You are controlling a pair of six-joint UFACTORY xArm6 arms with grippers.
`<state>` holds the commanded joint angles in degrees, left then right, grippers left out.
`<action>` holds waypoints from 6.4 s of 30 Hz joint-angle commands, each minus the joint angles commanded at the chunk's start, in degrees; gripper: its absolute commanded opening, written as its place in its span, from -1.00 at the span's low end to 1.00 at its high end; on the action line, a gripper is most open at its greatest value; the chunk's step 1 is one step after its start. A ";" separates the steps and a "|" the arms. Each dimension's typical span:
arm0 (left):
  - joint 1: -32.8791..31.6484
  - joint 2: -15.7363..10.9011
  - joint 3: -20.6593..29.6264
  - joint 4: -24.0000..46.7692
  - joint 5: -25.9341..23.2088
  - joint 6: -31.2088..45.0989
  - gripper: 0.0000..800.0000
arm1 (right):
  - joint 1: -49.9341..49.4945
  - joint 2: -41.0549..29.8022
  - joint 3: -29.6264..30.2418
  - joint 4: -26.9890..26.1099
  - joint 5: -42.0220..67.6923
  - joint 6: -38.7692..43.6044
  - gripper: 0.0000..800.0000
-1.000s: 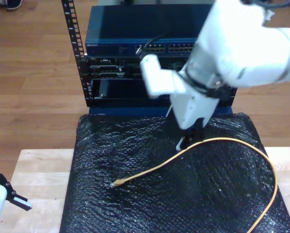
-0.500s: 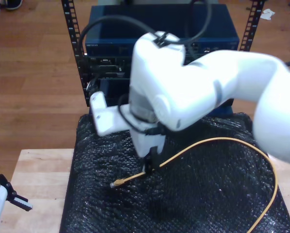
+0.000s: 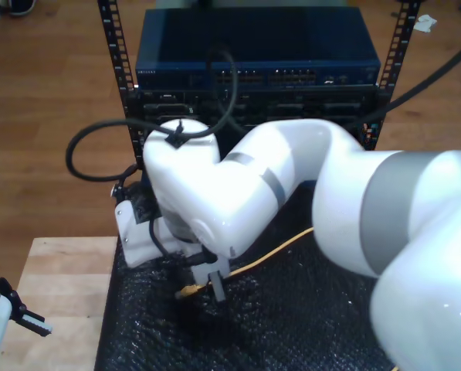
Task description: Grab the cable and plug it in
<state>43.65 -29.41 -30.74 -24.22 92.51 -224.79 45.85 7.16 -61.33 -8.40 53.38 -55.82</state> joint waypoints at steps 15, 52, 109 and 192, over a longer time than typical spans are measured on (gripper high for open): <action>-0.09 0.18 0.00 0.00 -0.09 0.00 1.00 | 0.70 6.24 -0.44 -0.62 -5.36 1.23 0.77; -0.09 0.62 0.00 0.00 -0.18 0.00 1.00 | 0.35 7.03 0.18 -7.47 -7.74 5.98 0.09; -0.09 1.23 -0.09 0.00 -0.09 0.09 1.00 | 0.62 6.95 0.09 -7.47 -7.82 6.15 -0.47; -28.13 9.58 -10.29 -28.92 -2.99 -21.63 1.00 | -20.84 -20.13 0.00 24.35 16.26 -10.20 -0.99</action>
<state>15.52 -19.82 -41.02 -53.14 89.52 -246.42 25.01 -12.97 -61.33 15.96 69.65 -66.02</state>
